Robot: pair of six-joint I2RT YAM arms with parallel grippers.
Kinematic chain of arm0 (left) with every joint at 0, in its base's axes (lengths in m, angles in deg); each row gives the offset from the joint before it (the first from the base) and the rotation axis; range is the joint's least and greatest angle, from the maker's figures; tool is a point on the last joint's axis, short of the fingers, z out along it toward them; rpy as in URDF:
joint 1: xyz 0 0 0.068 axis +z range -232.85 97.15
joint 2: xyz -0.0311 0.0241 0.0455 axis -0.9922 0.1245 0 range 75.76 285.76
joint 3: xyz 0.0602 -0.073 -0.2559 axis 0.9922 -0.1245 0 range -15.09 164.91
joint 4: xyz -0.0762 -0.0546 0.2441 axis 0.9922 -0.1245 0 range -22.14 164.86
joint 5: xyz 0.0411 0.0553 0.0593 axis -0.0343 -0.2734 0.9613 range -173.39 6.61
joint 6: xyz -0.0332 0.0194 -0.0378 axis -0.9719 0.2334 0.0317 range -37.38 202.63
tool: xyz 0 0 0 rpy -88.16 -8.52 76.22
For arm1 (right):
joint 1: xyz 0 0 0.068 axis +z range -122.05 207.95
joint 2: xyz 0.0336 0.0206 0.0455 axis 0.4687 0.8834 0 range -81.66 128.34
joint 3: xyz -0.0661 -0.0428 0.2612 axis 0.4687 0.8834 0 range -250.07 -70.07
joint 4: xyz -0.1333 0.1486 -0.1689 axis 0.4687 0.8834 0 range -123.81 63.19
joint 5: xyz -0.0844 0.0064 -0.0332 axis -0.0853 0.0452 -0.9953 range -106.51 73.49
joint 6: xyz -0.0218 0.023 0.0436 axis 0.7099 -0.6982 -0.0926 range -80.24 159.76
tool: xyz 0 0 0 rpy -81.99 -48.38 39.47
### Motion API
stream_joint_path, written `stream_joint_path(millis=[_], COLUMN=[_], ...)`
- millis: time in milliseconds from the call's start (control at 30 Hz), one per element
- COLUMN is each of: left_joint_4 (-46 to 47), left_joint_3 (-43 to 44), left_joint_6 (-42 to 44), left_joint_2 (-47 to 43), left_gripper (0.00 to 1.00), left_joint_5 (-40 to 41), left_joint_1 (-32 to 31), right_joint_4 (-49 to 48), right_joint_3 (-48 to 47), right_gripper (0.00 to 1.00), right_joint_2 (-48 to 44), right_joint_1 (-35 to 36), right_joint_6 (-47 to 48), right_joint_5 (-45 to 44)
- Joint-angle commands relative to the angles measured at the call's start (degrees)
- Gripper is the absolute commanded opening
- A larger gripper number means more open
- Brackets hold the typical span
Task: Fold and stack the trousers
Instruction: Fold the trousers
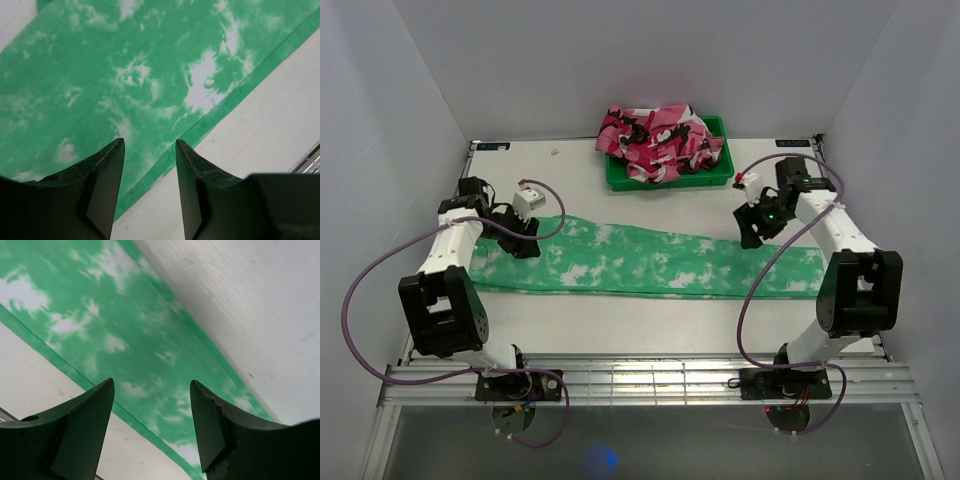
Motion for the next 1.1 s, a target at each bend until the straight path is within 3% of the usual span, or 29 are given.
stream_joint_path(millis=[0, 333, 600, 700, 800, 933, 1067], left_joint_4=[2.15, 11.83, 11.30, 10.16, 10.51, 7.01, 5.15], left_joint_3=[2.62, -0.01, -9.66, -13.18, -19.07, -24.09, -17.28], left_joint_6=[-9.00, -20.96, -15.00, -9.47, -4.10, 3.19, 2.16], left_joint_2=[0.21, 5.21, 8.03, 8.38, 5.76, -2.67, -9.89], left_gripper=[0.56, 0.56, 0.54, 0.52, 0.49, 0.48, 0.51], left_joint_5=[-1.42, 10.18, 13.96, 14.49, 15.64, 9.86, 0.62], left_joint_1=[0.09, 4.21, 4.93, 3.79, 0.28, -6.04, -7.03], right_joint_4=[-4.41, -14.43, -13.04, -8.39, -1.01, 3.93, 1.66], right_joint_3=[3.47, 14.10, 16.04, 14.38, 7.45, -2.66, -8.56], right_gripper=[0.68, 0.65, 0.62, 0.62, 0.66, 0.68, 0.68], right_joint_2=[4.19, 11.41, 9.50, 4.94, 1.50, 0.08, 0.96], right_joint_1=[5.48, 5.32, -4.35, -4.53, -3.31, 1.60, 8.80], right_joint_6=[-6.82, -1.30, 6.69, 9.07, 7.94, 4.00, -1.79], right_joint_5=[0.68, -14.07, -17.16, -12.61, 0.37, 9.18, 13.95])
